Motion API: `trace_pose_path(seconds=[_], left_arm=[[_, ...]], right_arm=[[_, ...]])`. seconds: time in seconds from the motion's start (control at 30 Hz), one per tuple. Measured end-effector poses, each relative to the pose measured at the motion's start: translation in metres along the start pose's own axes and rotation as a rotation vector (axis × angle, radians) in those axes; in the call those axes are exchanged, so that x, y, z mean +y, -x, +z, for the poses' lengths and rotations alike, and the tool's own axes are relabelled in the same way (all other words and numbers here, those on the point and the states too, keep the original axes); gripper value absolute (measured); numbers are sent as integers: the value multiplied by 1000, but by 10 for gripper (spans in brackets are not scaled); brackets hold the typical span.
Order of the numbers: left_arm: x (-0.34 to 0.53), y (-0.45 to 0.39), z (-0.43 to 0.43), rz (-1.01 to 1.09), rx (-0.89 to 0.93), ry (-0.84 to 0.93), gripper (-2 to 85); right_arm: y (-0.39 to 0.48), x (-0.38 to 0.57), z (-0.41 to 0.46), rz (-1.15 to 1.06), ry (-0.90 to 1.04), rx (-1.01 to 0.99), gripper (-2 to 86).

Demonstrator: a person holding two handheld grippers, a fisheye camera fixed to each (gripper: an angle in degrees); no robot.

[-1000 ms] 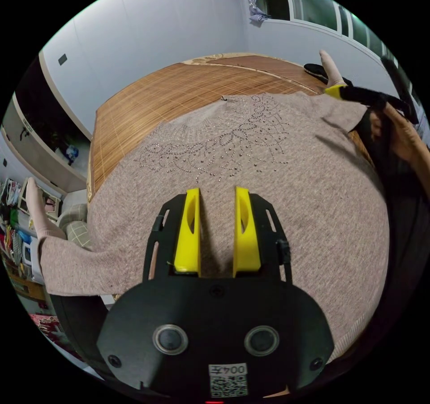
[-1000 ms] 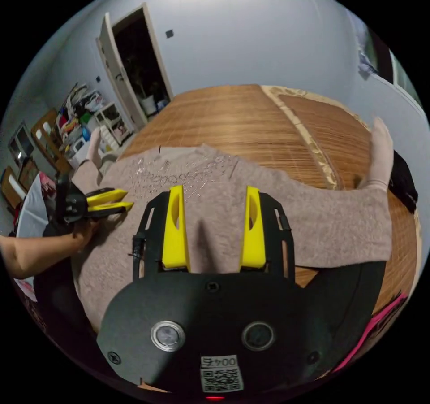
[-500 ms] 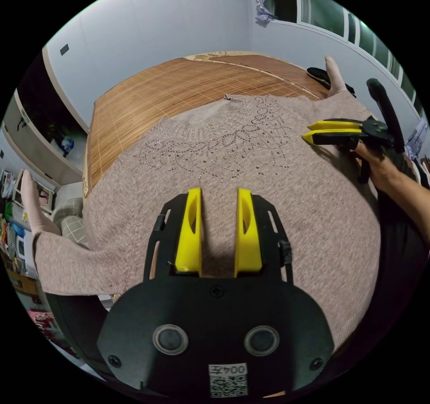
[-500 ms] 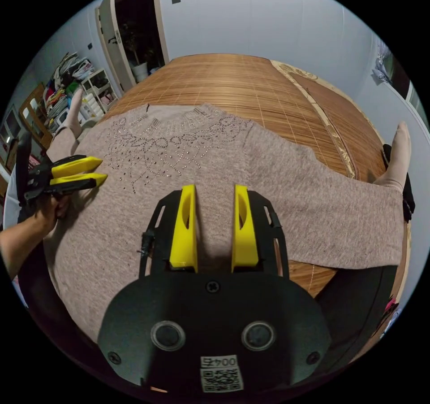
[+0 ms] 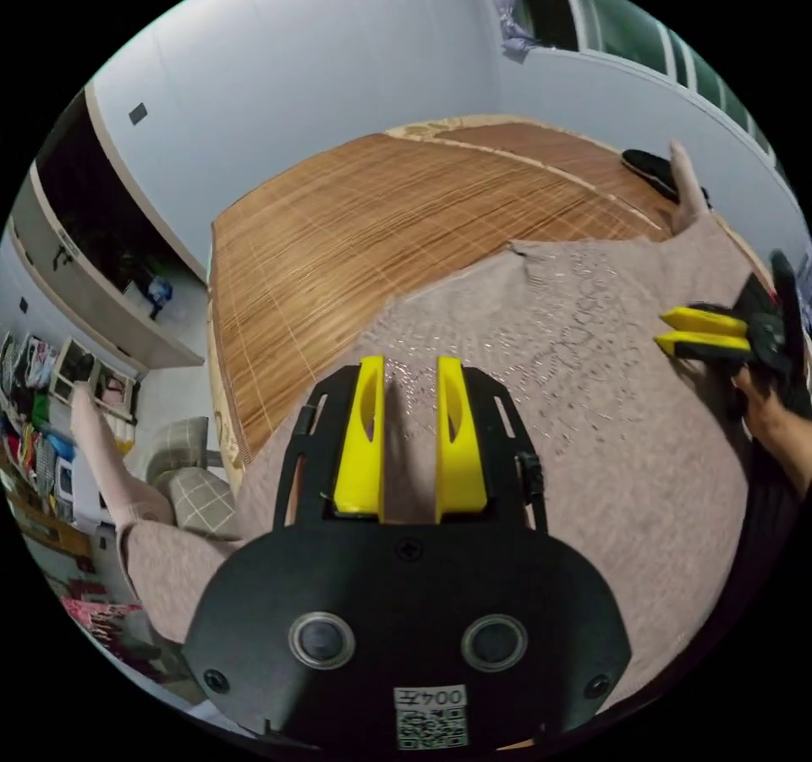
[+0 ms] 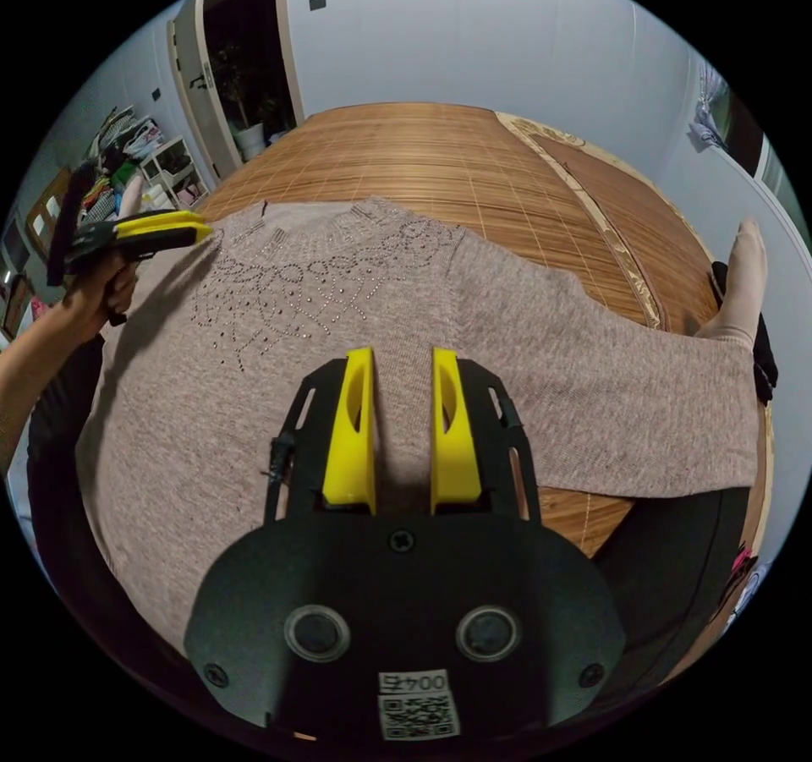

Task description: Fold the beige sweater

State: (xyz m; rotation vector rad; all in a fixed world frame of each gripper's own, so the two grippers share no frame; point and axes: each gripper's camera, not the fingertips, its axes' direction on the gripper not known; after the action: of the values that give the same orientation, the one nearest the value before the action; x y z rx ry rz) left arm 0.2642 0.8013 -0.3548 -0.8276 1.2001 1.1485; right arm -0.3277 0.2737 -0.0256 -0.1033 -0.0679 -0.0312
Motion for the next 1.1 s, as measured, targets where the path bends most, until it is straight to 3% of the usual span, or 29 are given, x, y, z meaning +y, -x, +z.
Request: trace_pose_path(seconds=[0.17, 0.7, 0.9, 1.1], left_arm=[[-24, 26, 25, -102, 115, 6, 80], [-46, 50, 62, -105, 117, 68, 86], [-28, 29, 23, -50, 138, -6, 153], [27, 8, 11, -85, 174, 63, 198]], right_arm=[[-3, -8, 19, 6, -1, 6, 92], [-18, -30, 57, 27, -2, 9, 86], [-26, -39, 65, 38, -4, 2, 81], [-32, -47, 70, 37, -4, 1, 82]])
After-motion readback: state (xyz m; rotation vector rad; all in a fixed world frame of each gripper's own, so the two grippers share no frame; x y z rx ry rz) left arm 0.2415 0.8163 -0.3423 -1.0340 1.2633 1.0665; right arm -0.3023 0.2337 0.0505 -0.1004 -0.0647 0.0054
